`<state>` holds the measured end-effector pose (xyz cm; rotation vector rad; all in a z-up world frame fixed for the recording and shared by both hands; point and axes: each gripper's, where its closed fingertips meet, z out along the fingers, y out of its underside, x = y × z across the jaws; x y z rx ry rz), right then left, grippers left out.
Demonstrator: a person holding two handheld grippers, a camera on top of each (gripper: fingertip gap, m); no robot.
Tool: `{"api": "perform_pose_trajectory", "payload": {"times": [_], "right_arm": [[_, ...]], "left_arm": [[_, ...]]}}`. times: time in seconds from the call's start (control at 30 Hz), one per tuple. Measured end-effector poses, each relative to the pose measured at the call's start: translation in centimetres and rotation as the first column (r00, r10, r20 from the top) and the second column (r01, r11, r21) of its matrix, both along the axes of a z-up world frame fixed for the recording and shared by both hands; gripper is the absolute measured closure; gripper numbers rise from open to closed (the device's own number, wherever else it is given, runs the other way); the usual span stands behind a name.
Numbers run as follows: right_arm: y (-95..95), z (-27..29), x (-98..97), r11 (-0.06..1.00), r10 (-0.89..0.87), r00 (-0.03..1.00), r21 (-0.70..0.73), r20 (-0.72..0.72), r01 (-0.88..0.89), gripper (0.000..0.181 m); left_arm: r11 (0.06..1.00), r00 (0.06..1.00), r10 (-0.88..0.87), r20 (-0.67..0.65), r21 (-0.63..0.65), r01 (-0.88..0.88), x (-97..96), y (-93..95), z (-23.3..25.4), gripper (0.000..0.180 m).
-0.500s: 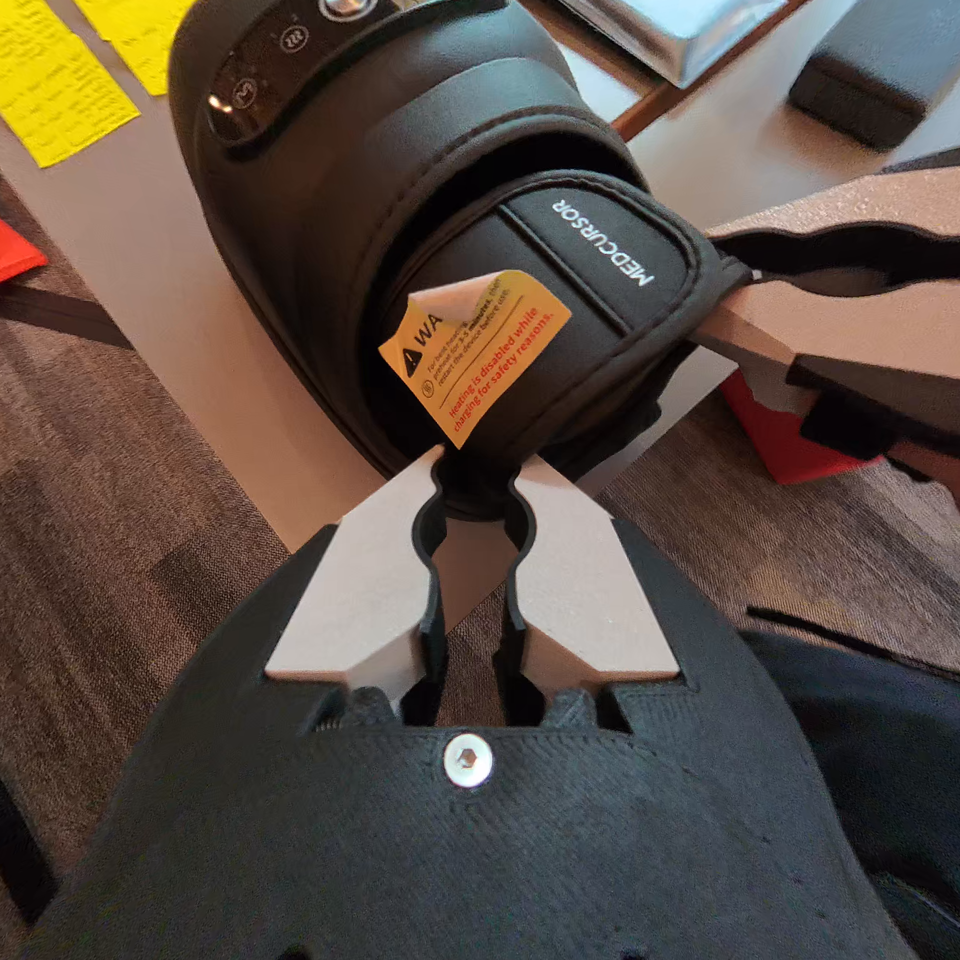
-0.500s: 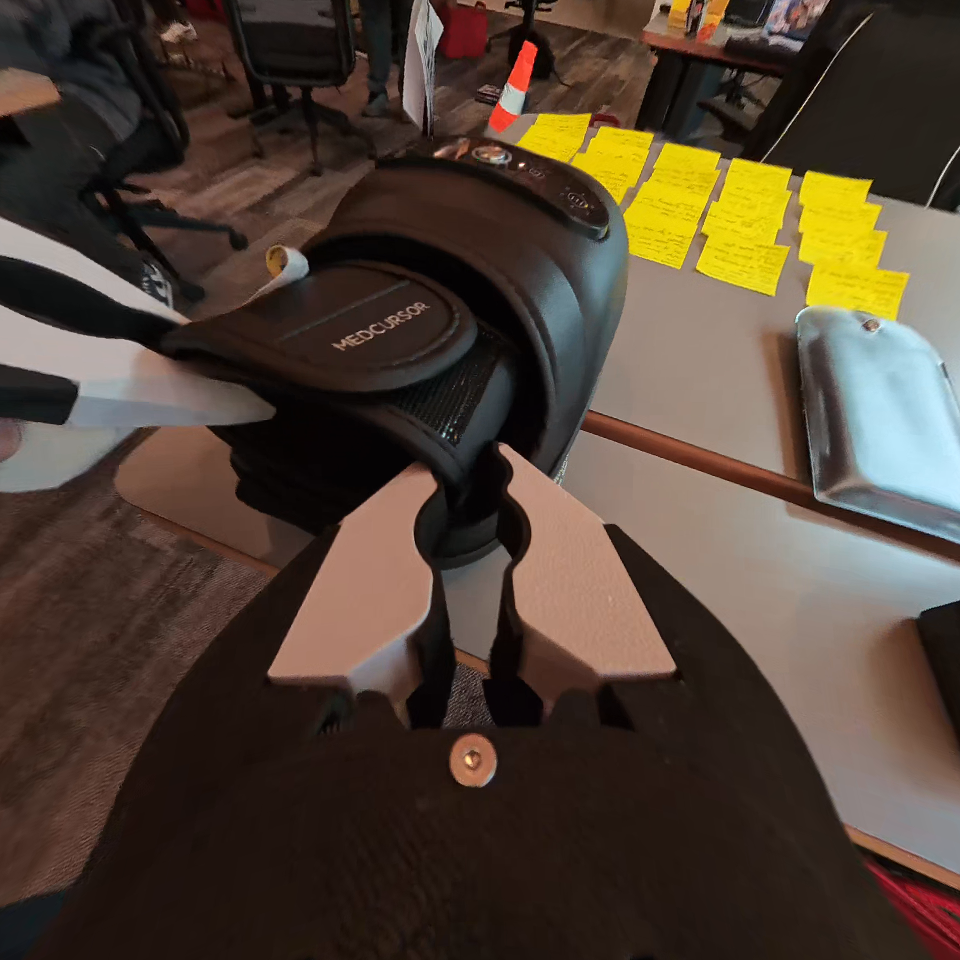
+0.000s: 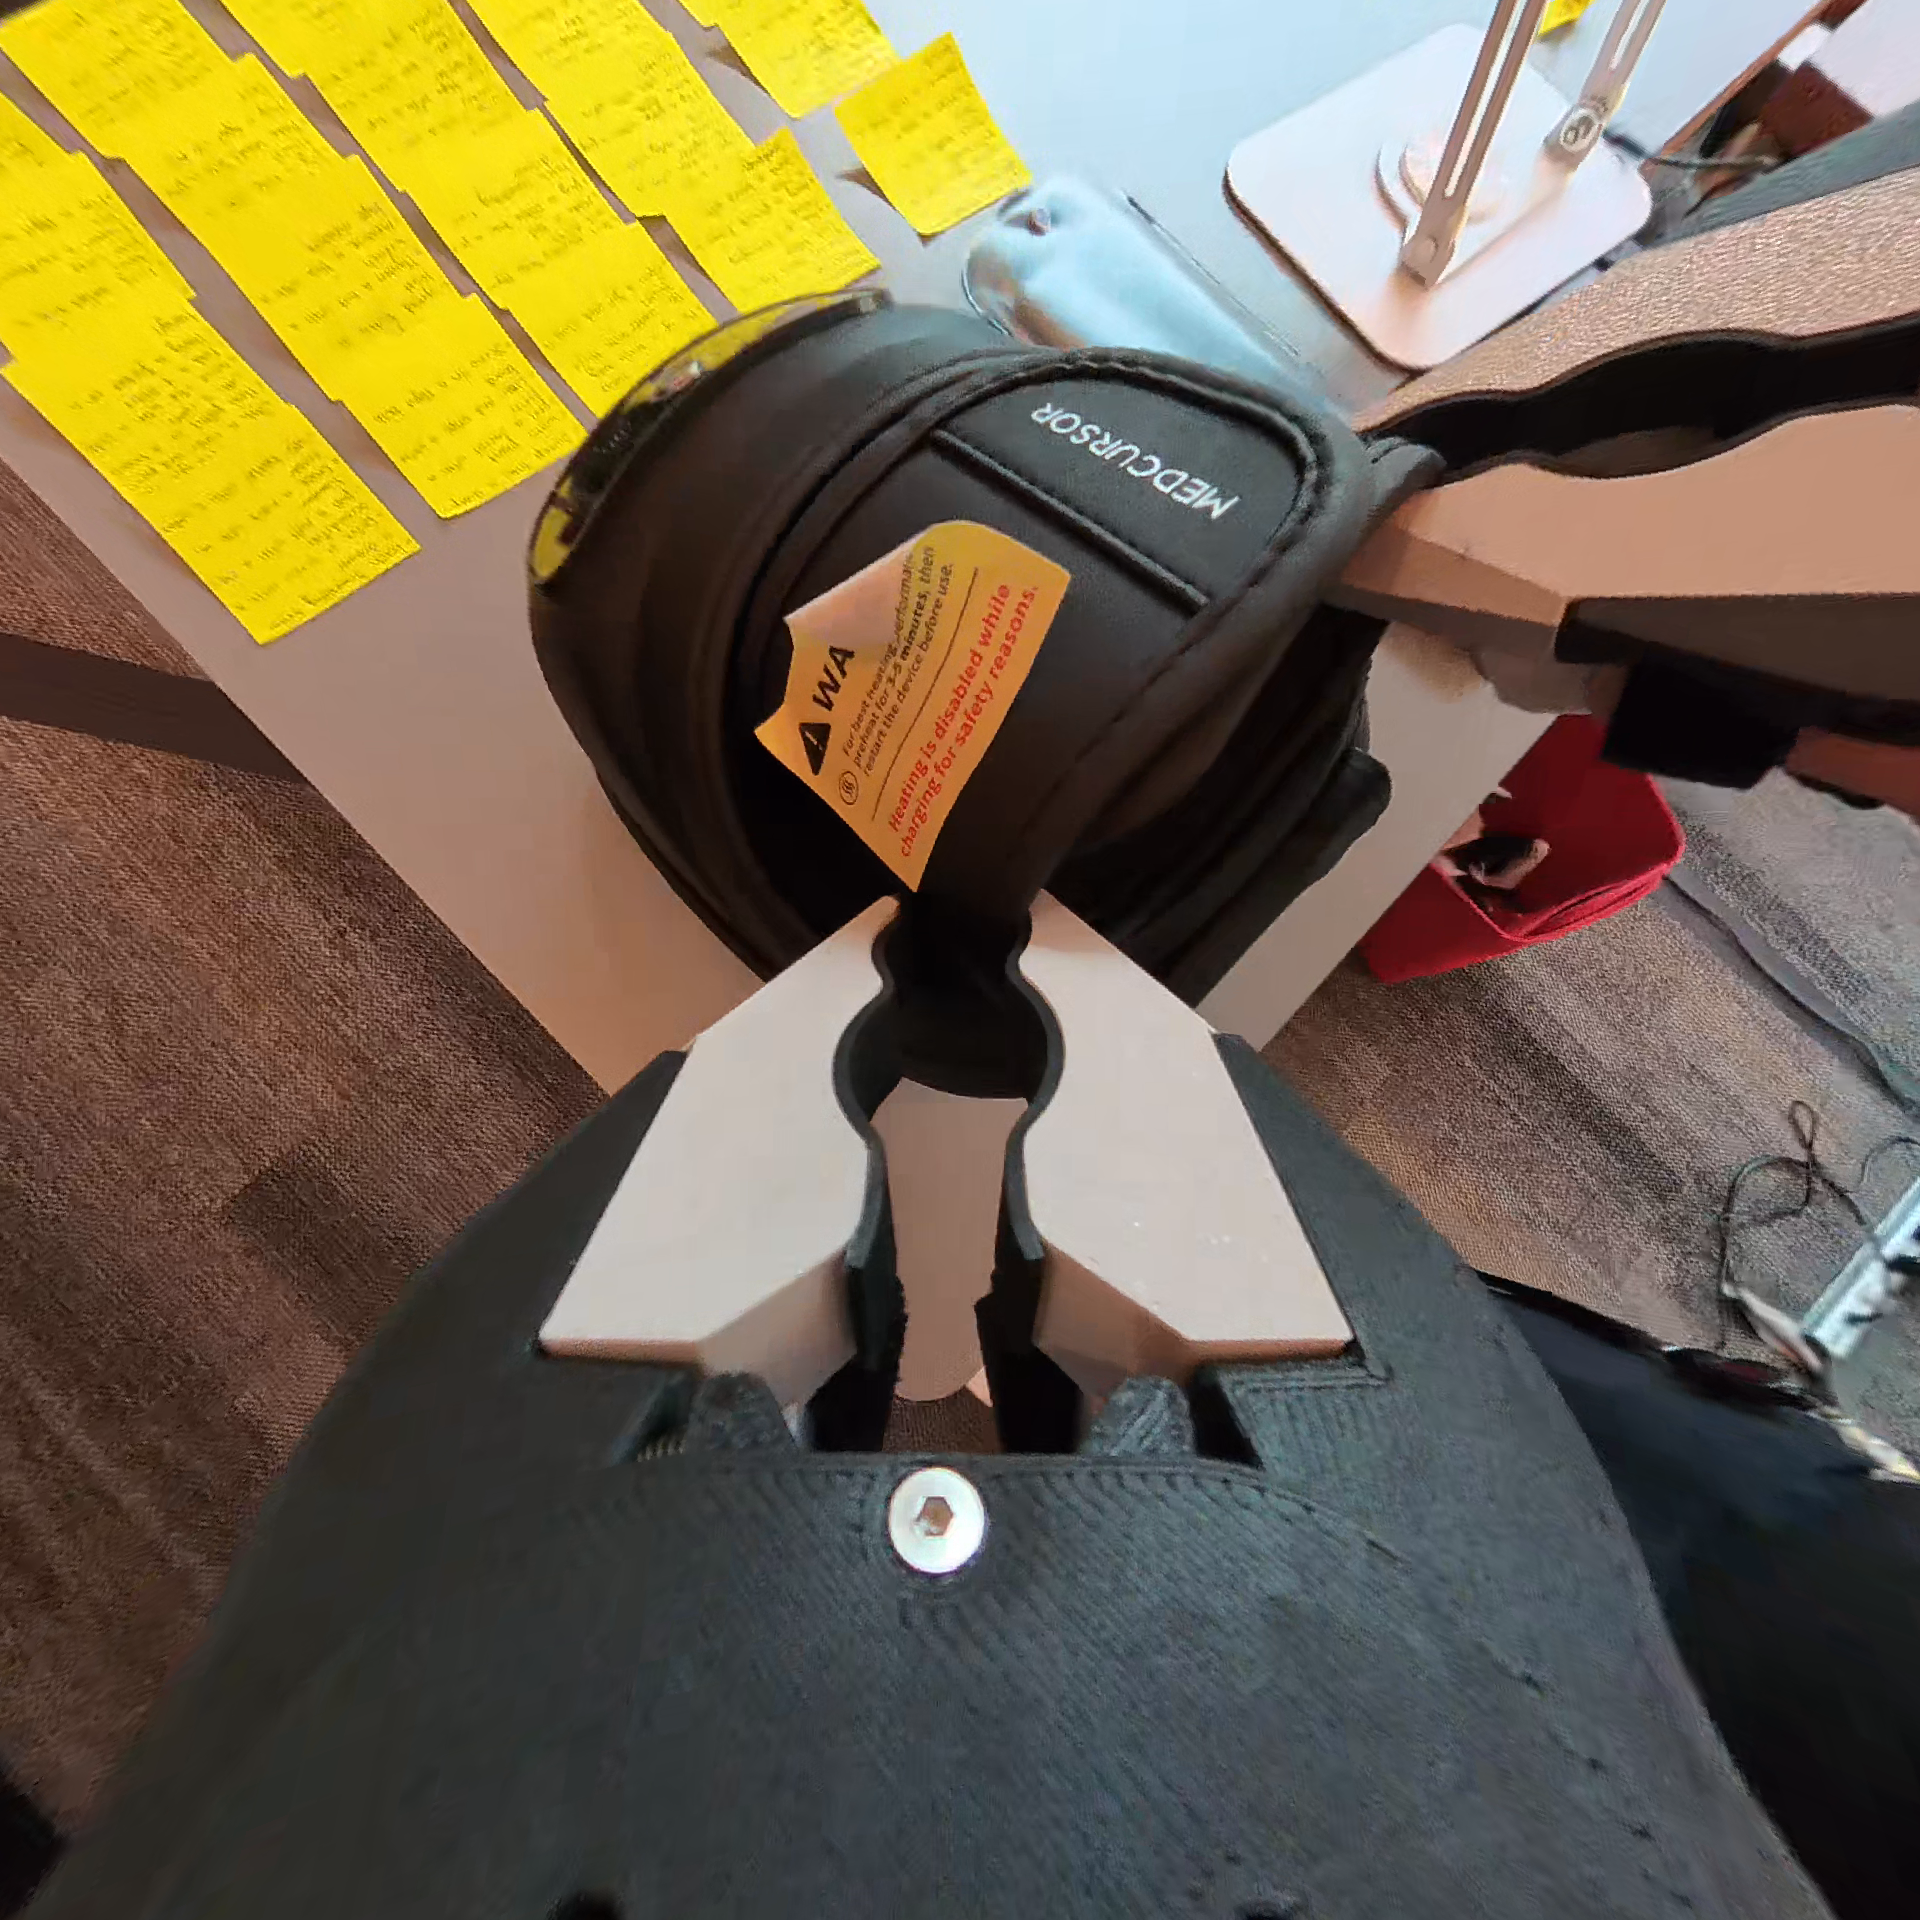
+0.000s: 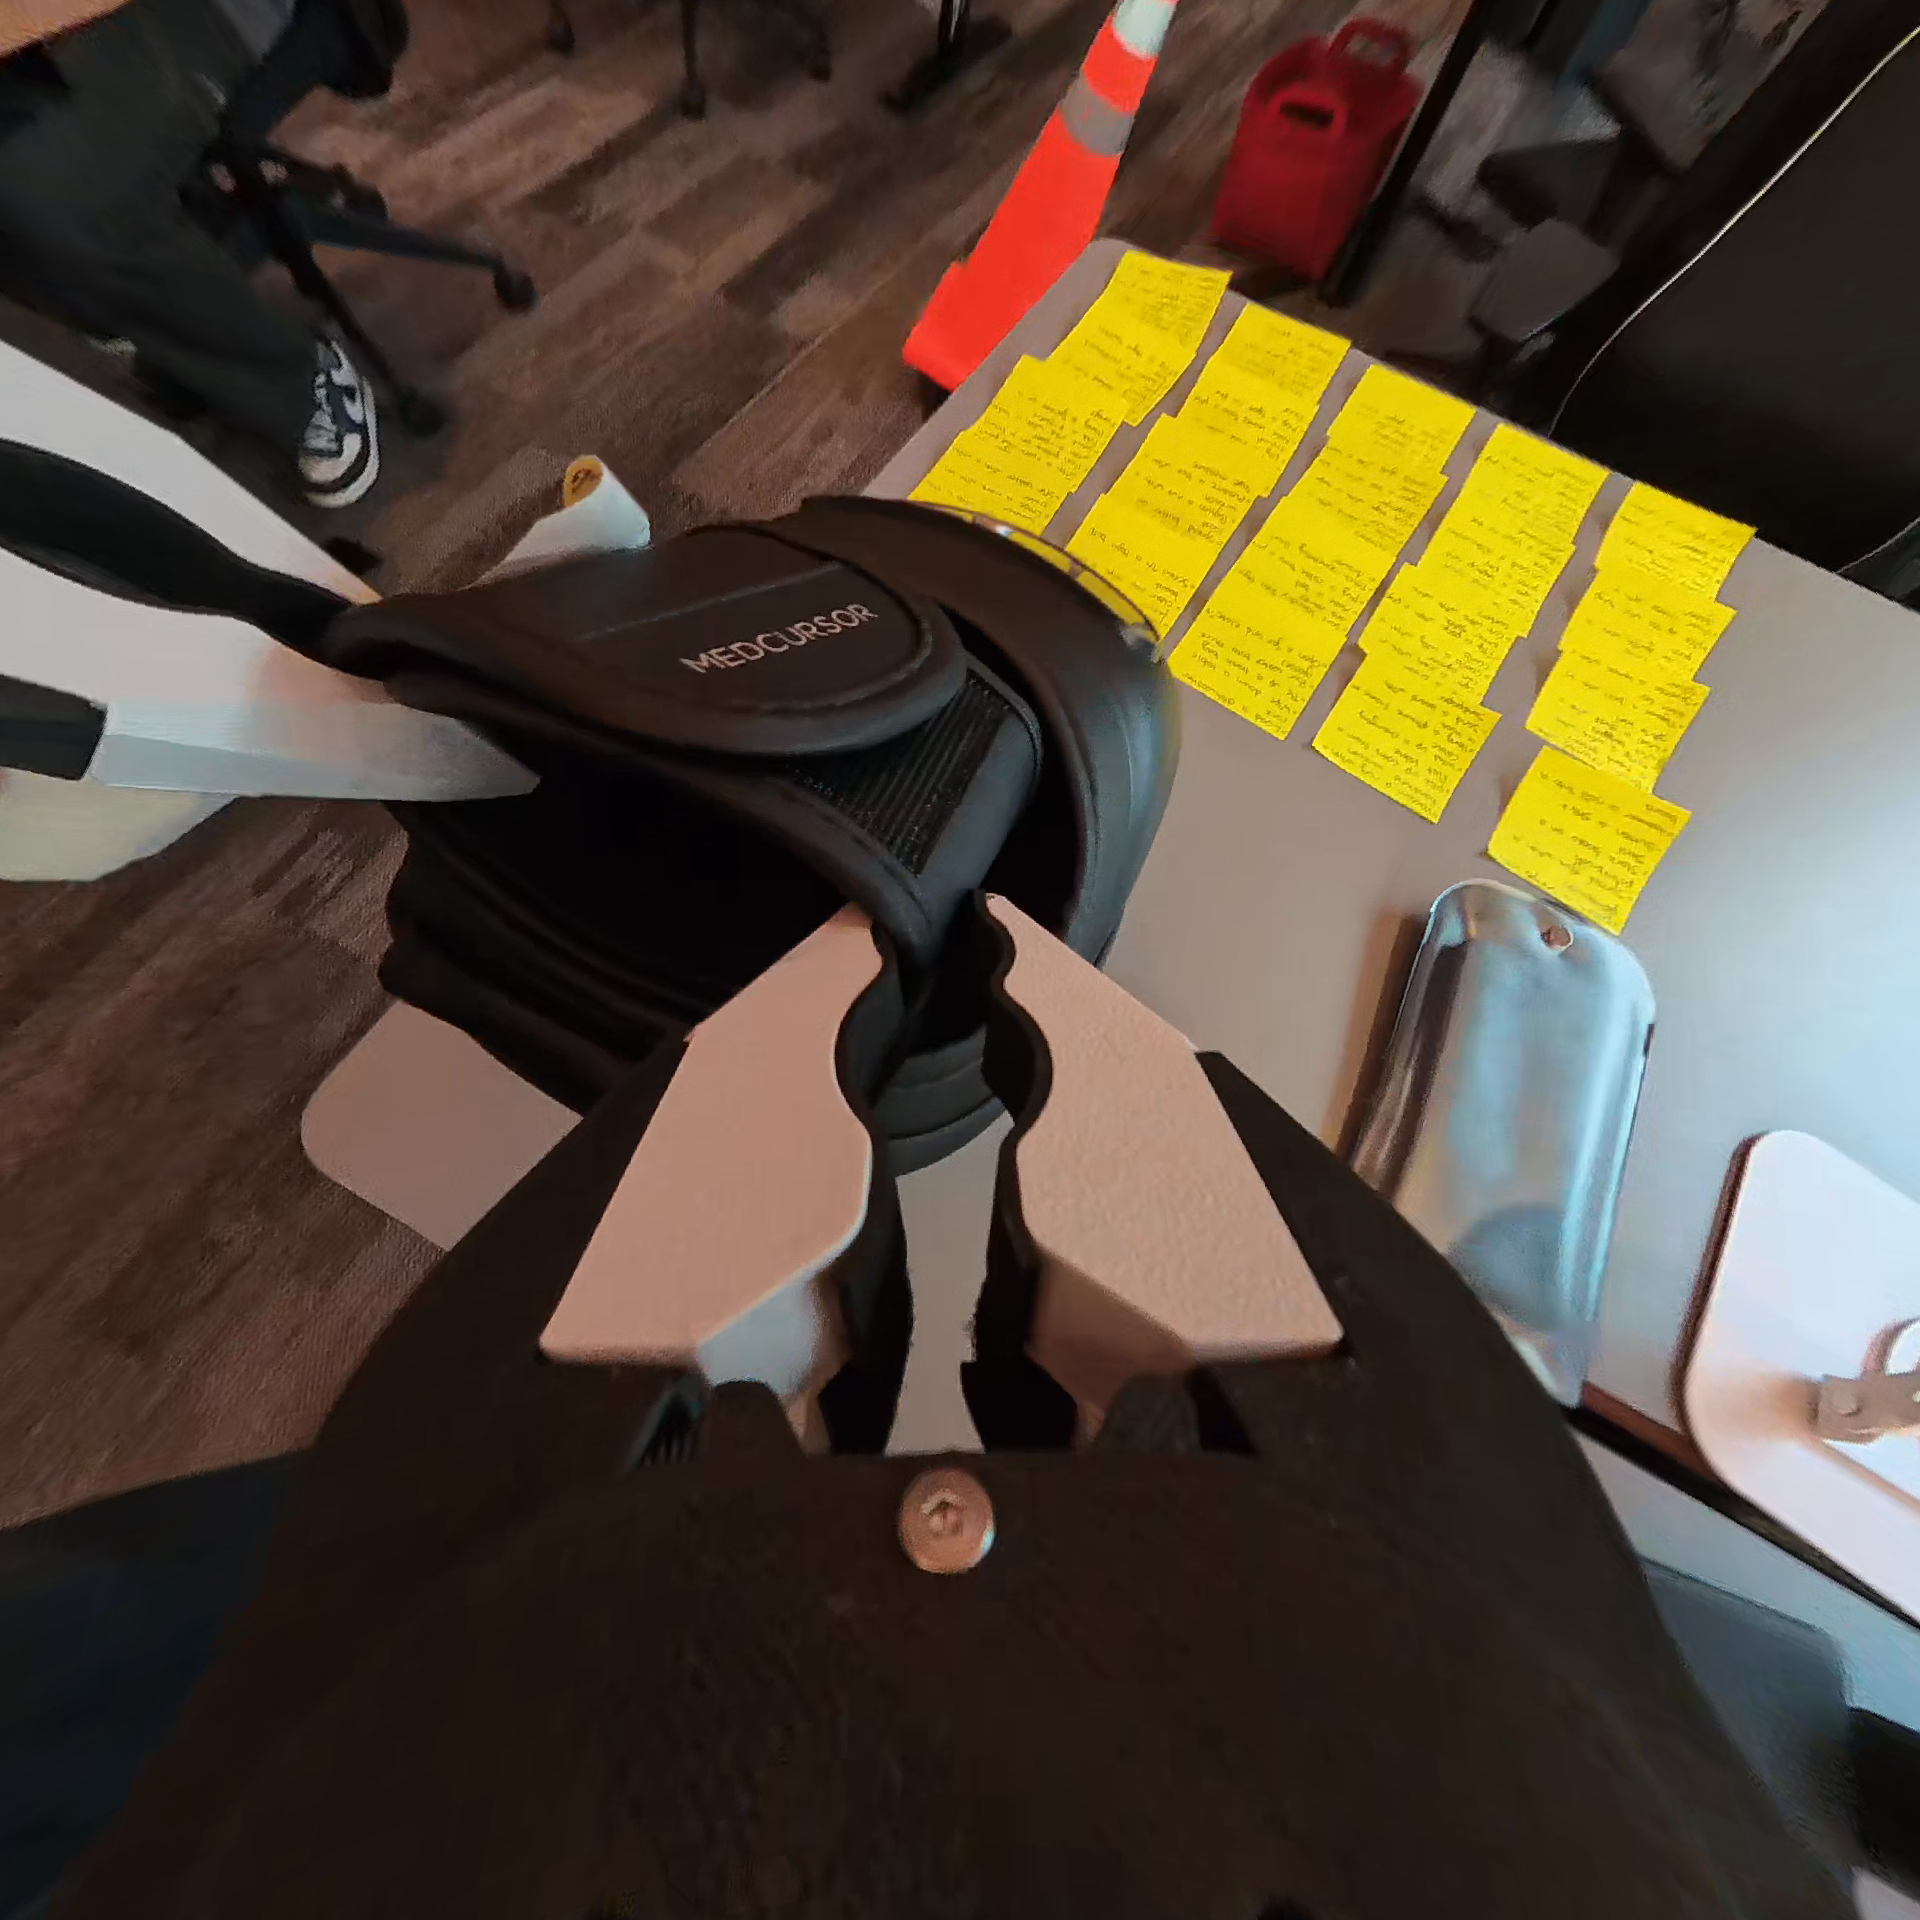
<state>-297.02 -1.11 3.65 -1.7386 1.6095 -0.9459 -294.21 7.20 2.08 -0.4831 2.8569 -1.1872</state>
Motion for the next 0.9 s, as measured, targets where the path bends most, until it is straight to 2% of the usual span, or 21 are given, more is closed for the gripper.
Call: {"api": "perform_pose_trajectory", "payload": {"times": [0.2, 0.43, 0.53, 0.67, 0.8, 0.83, 0.9], "right_arm": [[-1.6, 1.8, 2.7, 0.996, 0.059, 0.981, 0.071, -0.184, -0.047, 0.174], [-0.7, 0.9, 1.6, 0.998, 0.063, 0.973, 0.04, -0.22, -0.056, 0.172], [0.6, -1.3, -1.2, 0.999, 0.047, 0.981, 0.031, -0.187, -0.042, 0.172], [2.4, -6.8, -5.5, 1.0, 0.008, 0.994, -0.005, -0.11, -0.008, 0.171], [3.6, -12.7, -8.0, 0.998, 0.007, 0.991, -0.06, -0.132, -0.015, 0.17], [3.5, -12.9, -8.2, 0.996, 0.002, 0.997, -0.089, -0.078, -0.009, 0.17], [3.6, -13.1, -8.5, 0.997, -0.009, 0.997, -0.078, -0.073, 0.003, 0.169]], "left_arm": [[0.998, 0.99, 0.024, -0.137, 0.055, -0.016, 2.5, -1.6, 2.4, 0.169], [0.994, 0.992, 0.035, -0.12, 0.103, -0.023, 2.2, -1.0, 1.9, 0.169], [0.994, 0.996, 0.028, -0.082, 0.104, -0.019, -0.4, 0.3, -0.2, 0.168], [0.995, 0.999, 0.035, -0.02, 0.097, -0.033, -4.7, 2.1, -5.4, 0.167], [0.99, 0.999, 0.039, 0.012, 0.135, -0.041, -7.4, 3.3, -11.3, 0.164], [0.992, 0.998, 0.047, 0.036, 0.113, -0.051, -7.5, 3.5, -11.9, 0.164], [0.995, 0.996, 0.059, 0.067, 0.08, -0.065, -7.6, 3.5, -12.0, 0.164]]}}
